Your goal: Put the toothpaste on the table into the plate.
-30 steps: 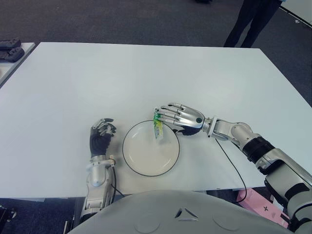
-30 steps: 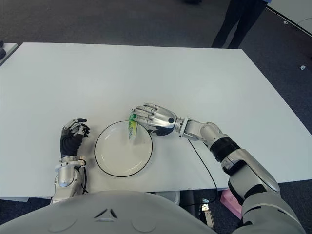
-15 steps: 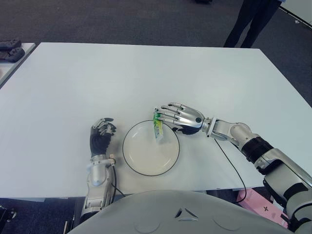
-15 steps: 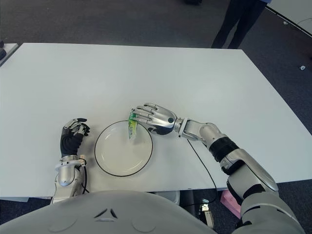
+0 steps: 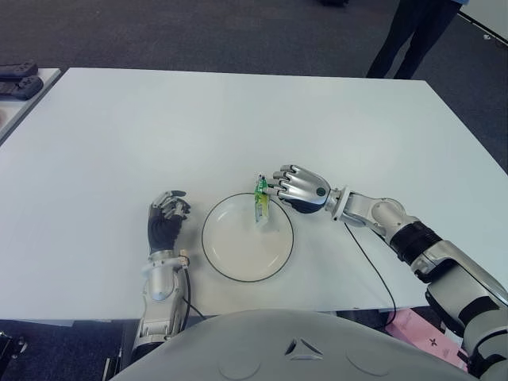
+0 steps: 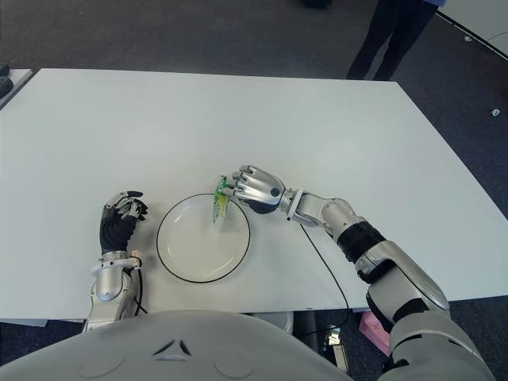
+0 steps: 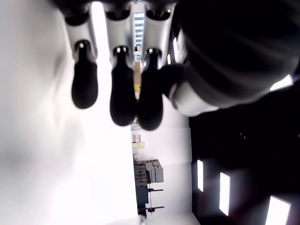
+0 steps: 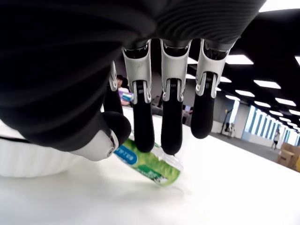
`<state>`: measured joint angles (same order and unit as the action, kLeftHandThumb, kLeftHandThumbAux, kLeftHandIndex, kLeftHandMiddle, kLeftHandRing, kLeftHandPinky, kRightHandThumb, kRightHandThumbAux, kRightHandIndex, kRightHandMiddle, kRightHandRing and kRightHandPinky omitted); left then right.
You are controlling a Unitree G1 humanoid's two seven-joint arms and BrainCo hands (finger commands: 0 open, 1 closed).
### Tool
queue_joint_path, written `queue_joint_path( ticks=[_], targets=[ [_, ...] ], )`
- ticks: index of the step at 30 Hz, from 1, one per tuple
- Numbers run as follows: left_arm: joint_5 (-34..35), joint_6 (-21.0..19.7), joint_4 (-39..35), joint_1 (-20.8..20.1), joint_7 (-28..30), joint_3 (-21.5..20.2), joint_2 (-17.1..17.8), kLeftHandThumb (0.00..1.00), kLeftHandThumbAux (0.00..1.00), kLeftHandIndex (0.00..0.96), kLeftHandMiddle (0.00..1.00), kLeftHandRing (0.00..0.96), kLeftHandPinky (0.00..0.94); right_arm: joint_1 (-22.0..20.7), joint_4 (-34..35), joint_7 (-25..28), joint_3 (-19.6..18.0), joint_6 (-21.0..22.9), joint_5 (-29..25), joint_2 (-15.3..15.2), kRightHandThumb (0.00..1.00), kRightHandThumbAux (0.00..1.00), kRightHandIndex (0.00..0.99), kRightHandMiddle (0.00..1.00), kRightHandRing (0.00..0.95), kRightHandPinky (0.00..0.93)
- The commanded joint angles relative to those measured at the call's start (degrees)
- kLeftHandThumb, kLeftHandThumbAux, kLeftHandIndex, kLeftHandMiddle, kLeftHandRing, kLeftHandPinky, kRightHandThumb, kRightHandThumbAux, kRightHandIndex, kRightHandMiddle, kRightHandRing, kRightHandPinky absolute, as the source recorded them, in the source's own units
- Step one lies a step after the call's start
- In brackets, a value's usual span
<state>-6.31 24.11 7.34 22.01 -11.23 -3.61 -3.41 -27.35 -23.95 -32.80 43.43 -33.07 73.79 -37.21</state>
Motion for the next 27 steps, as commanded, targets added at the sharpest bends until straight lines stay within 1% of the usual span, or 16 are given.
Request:
queue_joint_path(
  ticks=[1, 3, 9, 19, 27],
  targets=[
    [-0.42, -0.84, 1.67, 0.33, -0.52, -0.08, -0.03, 0.706, 0.719, 0.434, 0.622, 0.620, 0.626, 0.78, 0.02, 3.60, 0.09, 0.27, -0.37, -1.26, 0.725, 0.711, 0.440, 0.827, 0.846, 0.878],
    [-0.56, -1.14, 1.53, 0.38, -0.58, -0.08, 0.00, 0.705, 0.719, 0.434, 0.623, 0.621, 0.624, 0.91, 0.71, 4.96, -0.15, 0.41, -0.82, -1.45, 0.725, 0.712, 0.440, 0.846, 0.864, 0.891],
    [-0.52, -1.79, 1.23, 0.42, -0.51, -0.10, 0.01, 0.704, 0.719, 0.434, 0.629, 0.625, 0.623, 1.46, 2.34, 6.76, -0.78, 0.87, -1.21, -1.85, 0.720, 0.714, 0.440, 0.877, 0.891, 0.905],
    [-0.46, -2.54, 0.87, 0.33, -0.31, 0.00, 0.10, 0.705, 0.719, 0.434, 0.640, 0.632, 0.626, 2.59, 3.95, 7.70, -1.62, 2.13, -1.05, -2.20, 0.713, 0.717, 0.438, 0.916, 0.922, 0.923],
    [-0.33, -2.94, 0.71, 0.16, -0.14, 0.06, 0.21, 0.704, 0.719, 0.434, 0.634, 0.624, 0.618, 3.22, 4.71, 8.35, -2.45, 2.62, -1.73, -2.20, 0.712, 0.718, 0.437, 0.921, 0.920, 0.920]
  ],
)
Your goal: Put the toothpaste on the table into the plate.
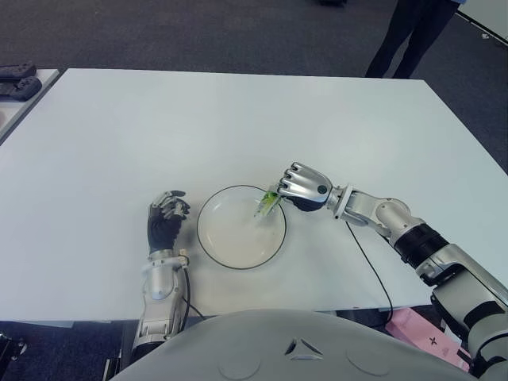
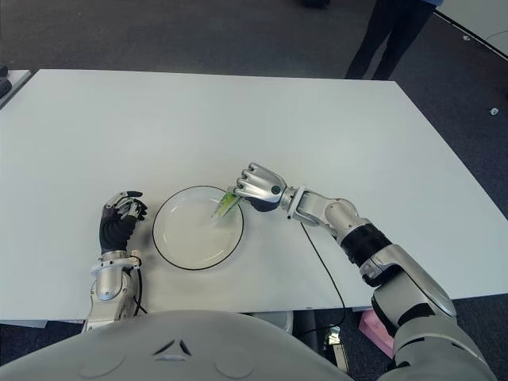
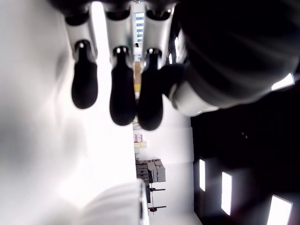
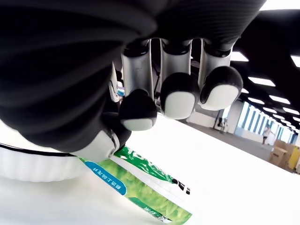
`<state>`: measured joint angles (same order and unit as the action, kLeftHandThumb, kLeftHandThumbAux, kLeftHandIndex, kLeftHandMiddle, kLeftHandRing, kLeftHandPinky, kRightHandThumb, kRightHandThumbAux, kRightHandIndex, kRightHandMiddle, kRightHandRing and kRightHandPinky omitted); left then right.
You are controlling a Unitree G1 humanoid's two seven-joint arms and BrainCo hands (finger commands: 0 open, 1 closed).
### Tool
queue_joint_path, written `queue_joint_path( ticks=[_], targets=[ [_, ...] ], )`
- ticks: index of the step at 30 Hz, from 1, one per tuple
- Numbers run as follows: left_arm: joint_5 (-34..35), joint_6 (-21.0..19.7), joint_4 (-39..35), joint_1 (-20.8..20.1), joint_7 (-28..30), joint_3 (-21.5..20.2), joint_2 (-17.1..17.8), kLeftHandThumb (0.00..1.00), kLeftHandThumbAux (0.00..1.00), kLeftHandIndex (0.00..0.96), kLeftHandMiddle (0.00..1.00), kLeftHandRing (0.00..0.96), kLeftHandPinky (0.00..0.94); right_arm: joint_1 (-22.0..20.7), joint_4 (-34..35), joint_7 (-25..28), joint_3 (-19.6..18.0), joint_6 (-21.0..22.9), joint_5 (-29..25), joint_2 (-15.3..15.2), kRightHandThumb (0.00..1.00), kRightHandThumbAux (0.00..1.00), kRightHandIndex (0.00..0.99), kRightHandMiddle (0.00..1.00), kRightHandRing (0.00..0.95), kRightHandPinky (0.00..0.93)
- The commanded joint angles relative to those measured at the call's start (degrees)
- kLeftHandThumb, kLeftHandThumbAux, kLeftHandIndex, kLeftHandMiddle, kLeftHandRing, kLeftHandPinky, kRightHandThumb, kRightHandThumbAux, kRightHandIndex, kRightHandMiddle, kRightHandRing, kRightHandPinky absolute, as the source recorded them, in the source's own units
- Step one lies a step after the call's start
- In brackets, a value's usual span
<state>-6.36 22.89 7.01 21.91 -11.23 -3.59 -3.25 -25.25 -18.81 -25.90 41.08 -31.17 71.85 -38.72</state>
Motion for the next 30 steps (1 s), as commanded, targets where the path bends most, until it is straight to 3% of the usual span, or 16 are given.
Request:
queue_joint_path(
  ticks=[1, 30],
  targets=[
    [-0.24, -1.68, 1.04, 0.23, -0.10, 0.07, 0.04, 0.704, 0.719, 0.434, 0.633, 0.624, 0.618, 1.17, -0.38, 1.32, -0.17, 0.83, 0.28, -0.69, 0.712, 0.718, 0.437, 0.922, 0.920, 0.921],
    [-0.33, -0.16, 2.32, -0.60, -0.12, 0.09, 0.34, 0.704, 0.719, 0.434, 0.617, 0.611, 0.608, 1.50, -1.97, -2.59, -0.90, 1.02, -0.21, 0.03, 0.713, 0.718, 0.437, 0.947, 0.934, 0.930]
  ],
)
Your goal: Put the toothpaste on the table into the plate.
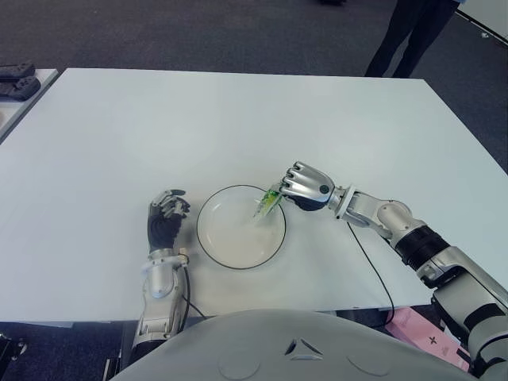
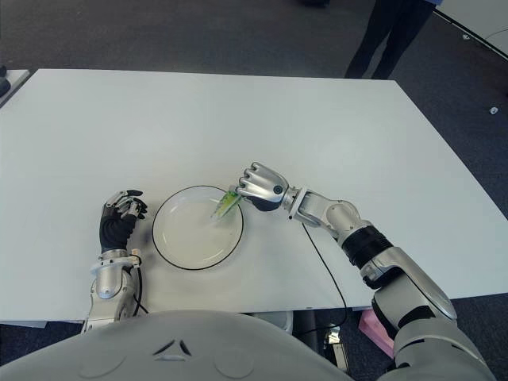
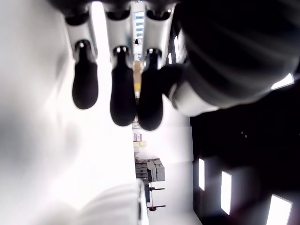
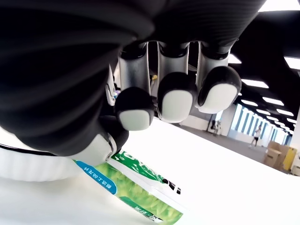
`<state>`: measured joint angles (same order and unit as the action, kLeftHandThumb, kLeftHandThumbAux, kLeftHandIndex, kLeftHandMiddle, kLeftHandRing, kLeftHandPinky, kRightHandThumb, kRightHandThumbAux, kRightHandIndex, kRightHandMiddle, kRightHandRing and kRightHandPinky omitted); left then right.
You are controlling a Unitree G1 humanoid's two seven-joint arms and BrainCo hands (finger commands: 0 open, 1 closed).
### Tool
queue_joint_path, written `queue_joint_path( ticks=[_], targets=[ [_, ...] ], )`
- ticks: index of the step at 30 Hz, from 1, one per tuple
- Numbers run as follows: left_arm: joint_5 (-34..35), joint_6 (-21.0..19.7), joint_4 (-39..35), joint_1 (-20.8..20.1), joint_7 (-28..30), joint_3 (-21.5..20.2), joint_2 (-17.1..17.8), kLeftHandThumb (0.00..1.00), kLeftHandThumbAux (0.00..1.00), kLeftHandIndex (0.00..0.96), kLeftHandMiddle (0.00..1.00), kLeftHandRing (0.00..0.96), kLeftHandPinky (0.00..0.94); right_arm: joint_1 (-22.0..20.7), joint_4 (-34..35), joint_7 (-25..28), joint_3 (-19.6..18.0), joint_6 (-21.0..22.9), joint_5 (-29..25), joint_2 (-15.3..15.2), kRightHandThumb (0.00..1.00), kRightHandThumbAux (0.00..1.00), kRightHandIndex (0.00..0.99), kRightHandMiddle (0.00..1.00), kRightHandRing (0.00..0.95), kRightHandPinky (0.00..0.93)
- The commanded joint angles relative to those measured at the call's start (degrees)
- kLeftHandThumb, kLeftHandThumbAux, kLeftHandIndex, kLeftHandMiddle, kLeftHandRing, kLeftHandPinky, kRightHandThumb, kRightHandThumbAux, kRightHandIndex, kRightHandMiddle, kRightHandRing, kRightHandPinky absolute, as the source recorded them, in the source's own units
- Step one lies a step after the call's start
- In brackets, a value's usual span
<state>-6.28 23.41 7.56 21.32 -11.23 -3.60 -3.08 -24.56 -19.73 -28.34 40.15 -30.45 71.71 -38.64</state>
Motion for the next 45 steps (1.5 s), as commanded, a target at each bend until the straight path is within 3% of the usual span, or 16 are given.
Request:
queue_joint_path(
  ticks=[1, 12, 15, 17, 19, 20, 23, 24, 27, 32, 45],
  targets=[
    [-0.39, -0.65, 1.79, -0.02, -0.10, 0.10, 0.18, 0.704, 0.719, 0.434, 0.617, 0.611, 0.608, 0.80, -1.10, -0.26, 0.03, 0.29, -0.05, -0.04, 0.713, 0.718, 0.437, 0.947, 0.934, 0.930],
    [-0.15, -0.22, 2.22, -0.28, -0.08, 0.03, 0.16, 0.706, 0.719, 0.435, 0.628, 0.621, 0.630, 1.58, -1.44, 0.12, -1.20, 0.29, -2.30, 0.52, 0.712, 0.718, 0.437, 0.936, 0.919, 0.907],
    [-0.11, -0.23, 2.22, -0.33, -0.16, -0.01, 0.08, 0.706, 0.718, 0.435, 0.634, 0.626, 0.636, 2.09, -1.55, 1.34, -1.92, -0.24, -4.39, 0.88, 0.713, 0.716, 0.438, 0.862, 0.845, 0.826],
    [-0.14, -0.33, 2.19, -0.34, -0.24, -0.03, 0.03, 0.707, 0.718, 0.435, 0.635, 0.628, 0.633, 2.06, -1.32, 3.10, -1.96, -0.74, -5.38, 0.68, 0.710, 0.715, 0.434, 0.790, 0.774, 0.746],
    [-0.19, -0.48, 2.12, -0.32, -0.28, -0.04, 0.02, 0.707, 0.718, 0.435, 0.636, 0.629, 0.632, 1.66, -0.98, 5.25, -1.61, -1.29, -5.75, 0.27, 0.702, 0.716, 0.425, 0.557, 0.559, 0.577],
    [-0.21, -0.55, 2.09, -0.31, -0.28, -0.03, 0.01, 0.707, 0.718, 0.435, 0.636, 0.630, 0.633, 1.44, -0.85, 6.04, -1.42, -1.54, -5.78, 0.08, 0.627, 0.662, 0.339, 0.448, 0.448, 0.472],
    [-0.19, -0.76, 2.00, -0.30, -0.24, -0.03, 0.02, 0.707, 0.718, 0.435, 0.636, 0.631, 0.634, 0.65, -0.70, 7.14, -0.85, -2.60, -5.34, -0.39, 0.531, 0.573, 0.200, 0.260, 0.251, 0.281],
    [-0.19, -0.84, 1.96, -0.29, -0.23, -0.03, 0.02, 0.707, 0.718, 0.435, 0.636, 0.631, 0.634, 0.35, -0.80, 7.27, -0.71, -3.15, -5.23, -0.51, 0.521, 0.563, 0.185, 0.239, 0.229, 0.259],
    [-0.21, -1.01, 1.84, -0.25, -0.20, 0.02, 0.01, 0.707, 0.718, 0.435, 0.635, 0.630, 0.632, -0.46, -1.40, 7.17, -0.40, -4.78, -4.97, -0.82, 0.488, 0.481, 0.074, 0.074, 0.068, 0.080],
    [-0.26, -0.95, 1.78, -0.23, -0.16, 0.07, 0.06, 0.707, 0.718, 0.435, 0.635, 0.631, 0.633, -0.98, -2.67, 4.92, -0.22, -6.10, -4.20, -1.34, 0.491, 0.395, 0.014, 0.012, 0.011, 0.013],
    [-0.29, -0.72, 1.68, 0.09, -0.27, 0.06, -0.03, 0.706, 0.718, 0.435, 0.639, 0.634, 0.632, -2.88, -6.46, -2.85, 1.99, -8.20, -0.12, -1.30, 0.538, 0.269, 0.000, 0.000, 0.000, 0.000]
  ],
)
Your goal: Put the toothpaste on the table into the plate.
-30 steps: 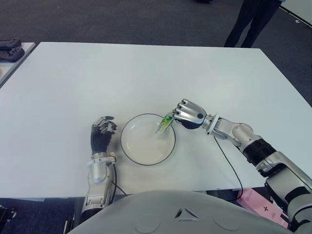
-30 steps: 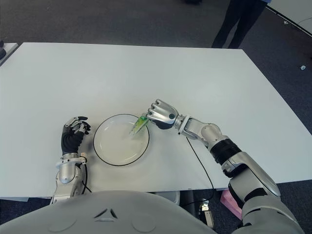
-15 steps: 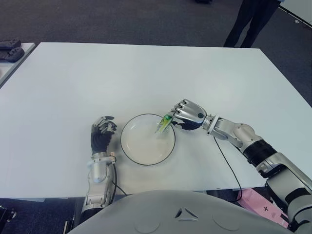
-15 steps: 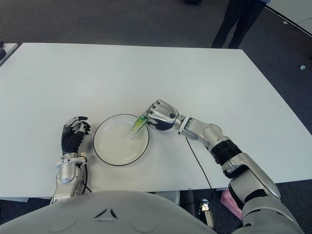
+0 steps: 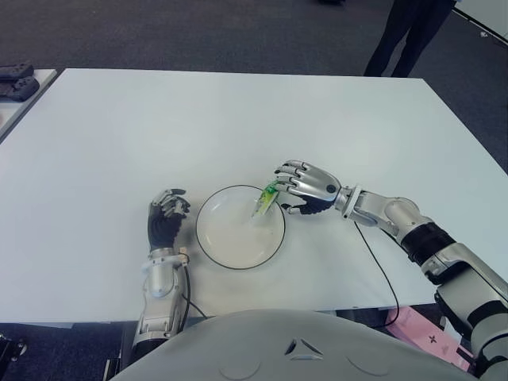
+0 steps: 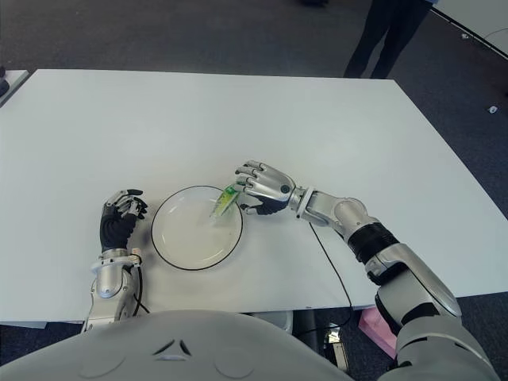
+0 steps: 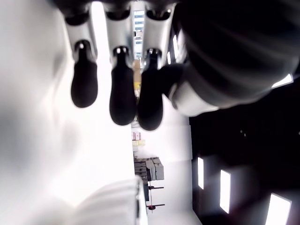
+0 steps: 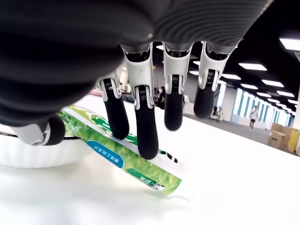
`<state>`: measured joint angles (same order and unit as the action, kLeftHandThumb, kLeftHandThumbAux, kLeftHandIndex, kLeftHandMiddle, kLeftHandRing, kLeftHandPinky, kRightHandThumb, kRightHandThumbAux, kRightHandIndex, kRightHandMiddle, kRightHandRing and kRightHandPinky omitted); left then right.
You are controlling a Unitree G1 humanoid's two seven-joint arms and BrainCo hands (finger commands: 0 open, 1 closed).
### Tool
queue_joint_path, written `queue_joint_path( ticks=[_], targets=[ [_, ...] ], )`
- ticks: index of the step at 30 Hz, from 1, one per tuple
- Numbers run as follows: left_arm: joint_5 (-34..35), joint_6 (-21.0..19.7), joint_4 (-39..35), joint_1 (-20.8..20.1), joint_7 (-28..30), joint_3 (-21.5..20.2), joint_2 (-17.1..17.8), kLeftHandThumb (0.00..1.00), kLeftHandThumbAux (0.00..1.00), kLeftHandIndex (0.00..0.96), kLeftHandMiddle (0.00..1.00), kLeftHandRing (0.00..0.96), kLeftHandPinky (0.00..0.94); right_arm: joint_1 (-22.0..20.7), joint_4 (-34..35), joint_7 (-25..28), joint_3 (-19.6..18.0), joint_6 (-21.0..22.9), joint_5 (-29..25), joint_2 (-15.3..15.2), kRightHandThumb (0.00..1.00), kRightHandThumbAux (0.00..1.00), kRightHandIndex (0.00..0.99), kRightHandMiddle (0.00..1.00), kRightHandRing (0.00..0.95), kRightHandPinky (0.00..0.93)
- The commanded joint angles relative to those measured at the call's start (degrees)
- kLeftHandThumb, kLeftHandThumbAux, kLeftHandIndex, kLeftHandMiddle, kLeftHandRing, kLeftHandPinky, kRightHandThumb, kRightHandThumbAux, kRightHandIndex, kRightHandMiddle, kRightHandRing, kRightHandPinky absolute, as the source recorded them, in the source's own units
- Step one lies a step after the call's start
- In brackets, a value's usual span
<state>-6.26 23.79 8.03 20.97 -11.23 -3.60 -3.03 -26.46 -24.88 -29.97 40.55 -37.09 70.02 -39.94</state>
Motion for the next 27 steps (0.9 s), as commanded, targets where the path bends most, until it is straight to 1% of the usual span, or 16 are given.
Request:
queue_joint_path(
  ticks=[1, 10, 21, 23, 26, 27],
  targets=[
    [-0.30, -1.04, 1.19, 0.47, -0.25, 0.08, -0.09, 0.706, 0.718, 0.435, 0.639, 0.633, 0.633, -1.12, -1.54, -1.43, 1.73, -1.73, 1.68, 0.00, 0.538, 0.267, 0.000, 0.000, 0.000, 0.000],
    [-0.41, -0.96, 1.00, 0.66, -0.42, 0.15, -0.27, 0.706, 0.718, 0.435, 0.633, 0.629, 0.631, -2.81, -4.58, -2.71, 3.28, -3.12, 2.39, 0.36, 0.530, 0.254, 0.000, 0.000, 0.000, 0.000],
    [-0.75, -1.55, 0.48, 1.18, -0.66, 0.22, -0.52, 0.705, 0.717, 0.435, 0.636, 0.634, 0.636, -6.60, -11.49, -5.27, 6.61, -3.62, 4.64, 2.44, 0.549, 0.232, 0.000, 0.000, 0.000, 0.000],
    [-0.78, -1.62, 0.41, 1.26, -0.69, 0.22, -0.55, 0.705, 0.718, 0.435, 0.636, 0.633, 0.634, -7.58, -13.65, -6.35, 7.80, -3.15, 5.52, 3.30, 0.552, 0.230, 0.000, 0.000, 0.000, 0.000],
    [-0.79, -1.67, 0.32, 1.40, -0.69, 0.22, -0.57, 0.705, 0.718, 0.435, 0.636, 0.631, 0.630, -9.71, -18.80, -8.49, 10.36, -1.69, 7.70, 5.92, 0.555, 0.227, 0.000, 0.000, 0.000, 0.000],
    [-0.79, -1.71, 0.26, 1.47, -0.68, 0.24, -0.59, 0.705, 0.718, 0.435, 0.636, 0.631, 0.629, -10.16, -19.38, -8.93, 10.92, -1.61, 8.07, 6.08, 0.556, 0.227, 0.000, 0.000, 0.000, 0.000]
  ],
)
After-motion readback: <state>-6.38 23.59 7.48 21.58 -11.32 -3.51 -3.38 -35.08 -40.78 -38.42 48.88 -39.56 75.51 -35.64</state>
